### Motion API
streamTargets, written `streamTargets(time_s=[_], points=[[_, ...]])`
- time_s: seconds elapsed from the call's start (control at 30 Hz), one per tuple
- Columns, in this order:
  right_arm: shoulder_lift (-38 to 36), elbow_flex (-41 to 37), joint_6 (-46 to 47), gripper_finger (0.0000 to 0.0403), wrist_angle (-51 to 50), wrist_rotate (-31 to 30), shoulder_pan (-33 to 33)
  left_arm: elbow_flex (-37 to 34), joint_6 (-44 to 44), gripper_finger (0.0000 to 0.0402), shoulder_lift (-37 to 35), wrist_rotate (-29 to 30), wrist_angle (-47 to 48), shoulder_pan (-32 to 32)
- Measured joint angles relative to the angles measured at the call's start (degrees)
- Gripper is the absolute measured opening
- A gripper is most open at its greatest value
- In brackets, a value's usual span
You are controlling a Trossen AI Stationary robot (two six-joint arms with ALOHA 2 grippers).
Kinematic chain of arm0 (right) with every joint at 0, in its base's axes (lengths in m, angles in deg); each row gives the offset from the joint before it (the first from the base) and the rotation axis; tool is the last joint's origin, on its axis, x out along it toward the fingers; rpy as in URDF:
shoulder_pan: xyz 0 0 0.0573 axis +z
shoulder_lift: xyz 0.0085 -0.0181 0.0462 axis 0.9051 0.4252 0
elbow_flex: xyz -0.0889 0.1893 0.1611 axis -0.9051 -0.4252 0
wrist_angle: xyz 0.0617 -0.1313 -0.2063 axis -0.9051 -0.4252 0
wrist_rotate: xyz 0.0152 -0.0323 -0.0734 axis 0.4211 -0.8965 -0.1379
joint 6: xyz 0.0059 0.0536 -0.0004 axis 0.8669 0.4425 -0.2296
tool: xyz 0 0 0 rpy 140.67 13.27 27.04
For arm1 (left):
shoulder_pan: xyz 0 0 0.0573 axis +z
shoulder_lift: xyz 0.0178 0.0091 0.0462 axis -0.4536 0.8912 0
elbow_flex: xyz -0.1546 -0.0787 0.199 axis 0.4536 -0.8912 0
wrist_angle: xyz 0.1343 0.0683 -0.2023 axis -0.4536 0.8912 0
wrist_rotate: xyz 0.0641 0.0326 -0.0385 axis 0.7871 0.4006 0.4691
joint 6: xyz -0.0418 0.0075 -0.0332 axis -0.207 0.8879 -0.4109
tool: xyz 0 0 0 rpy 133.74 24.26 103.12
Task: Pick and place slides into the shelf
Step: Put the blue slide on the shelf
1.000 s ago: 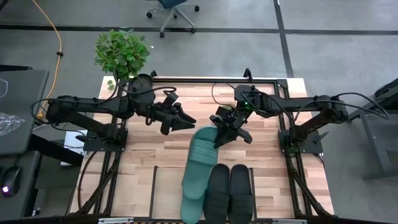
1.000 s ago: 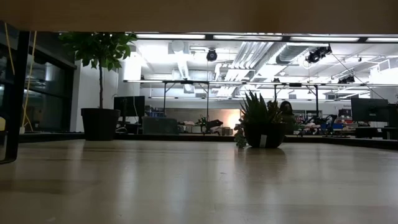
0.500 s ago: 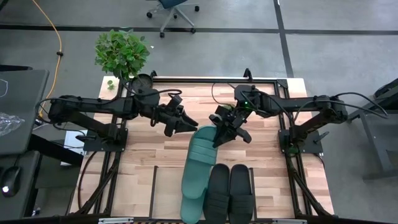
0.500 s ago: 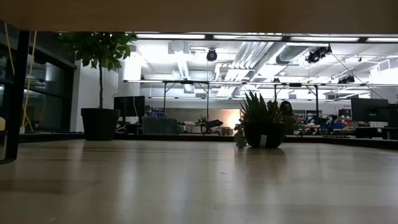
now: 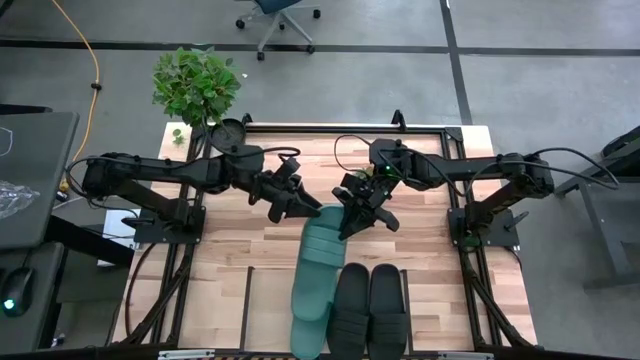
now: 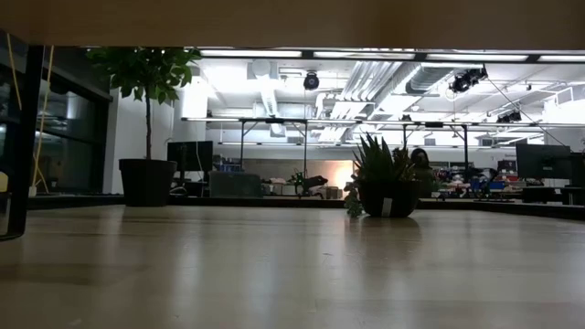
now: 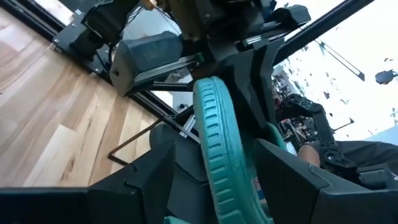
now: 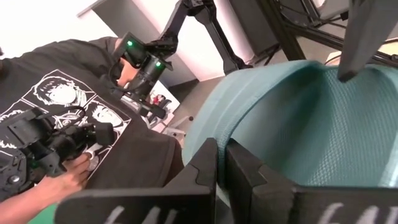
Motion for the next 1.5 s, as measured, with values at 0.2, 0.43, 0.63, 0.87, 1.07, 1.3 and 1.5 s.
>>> streamTargets(time_s=[0.2,0.43,0.63,0.87,1.07,1.3,1.5], points=[[0.0,0.0,-0.1,0.0,0.0,0.2,0.0,0.0,-0.2,0.0207,0.7,-1.7,-0.2,0.0],[0.0,0.0,-0.4,0.0,-0.1,0.1,0.0,0.0,-1.4,0.0207,2.1,-4.6,0.0,0.0],[0.0,0.0,-0.5,0.0,-0.1,0.1,0.0,0.0,-1.5,0.0183,3.0,-6.0,-0.3,0.0],[-0.1,0.0,-1.1,0.0,-0.1,0.1,0.0,0.0,-1.5,0.0095,3.2,-5.6,-1.7,0.0],[-0.2,0.0,-1.5,0.0,0.0,-0.5,0.0,0.0,-1.5,0.0037,3.2,-5.2,-2.3,0.0],[-0.2,0.0,-1.4,0.0036,-0.1,-1.4,-0.4,0.0,-1.5,0.0051,3.2,-5.2,-2.0,0.0],[-1.0,0.0,-1.3,0.0085,-0.5,-3.3,-2.9,0.0,-1.4,0.0044,3.0,-4.2,0.9,0.2]])
